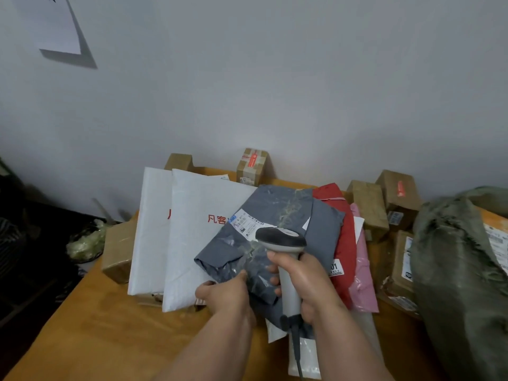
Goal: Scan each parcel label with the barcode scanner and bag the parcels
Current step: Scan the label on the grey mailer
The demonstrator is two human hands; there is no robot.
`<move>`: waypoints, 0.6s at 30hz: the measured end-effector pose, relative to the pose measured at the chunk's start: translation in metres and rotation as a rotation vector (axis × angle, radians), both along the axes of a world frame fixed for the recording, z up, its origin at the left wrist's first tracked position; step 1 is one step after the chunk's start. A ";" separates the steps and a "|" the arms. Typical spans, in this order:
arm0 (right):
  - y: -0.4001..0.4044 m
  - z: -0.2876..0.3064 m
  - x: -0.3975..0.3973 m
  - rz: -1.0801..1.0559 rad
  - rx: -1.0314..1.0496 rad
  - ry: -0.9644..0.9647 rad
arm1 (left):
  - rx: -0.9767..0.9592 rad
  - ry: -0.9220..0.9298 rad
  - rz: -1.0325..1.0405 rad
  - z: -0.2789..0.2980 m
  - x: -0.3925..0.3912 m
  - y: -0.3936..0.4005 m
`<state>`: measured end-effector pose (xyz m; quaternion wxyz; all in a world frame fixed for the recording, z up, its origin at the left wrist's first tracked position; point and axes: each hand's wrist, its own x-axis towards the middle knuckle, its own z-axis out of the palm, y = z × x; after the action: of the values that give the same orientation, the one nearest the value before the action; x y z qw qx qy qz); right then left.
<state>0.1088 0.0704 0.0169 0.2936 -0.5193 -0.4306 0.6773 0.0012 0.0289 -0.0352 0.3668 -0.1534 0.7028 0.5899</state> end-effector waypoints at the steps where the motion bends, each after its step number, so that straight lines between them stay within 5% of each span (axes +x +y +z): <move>1: 0.000 0.001 0.002 -0.001 -0.001 0.004 | 0.035 0.041 -0.011 -0.001 0.002 -0.001; 6: 0.004 0.006 0.018 -0.019 0.016 0.034 | 0.209 0.270 -0.111 0.009 -0.005 -0.003; 18: -0.001 0.040 0.033 -0.019 0.180 0.197 | 0.453 0.396 -0.288 0.079 -0.038 -0.001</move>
<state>0.1418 0.0697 0.0566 0.3862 -0.4257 -0.4538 0.6810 -0.0364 0.0280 0.0434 0.3276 0.1506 0.6261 0.6914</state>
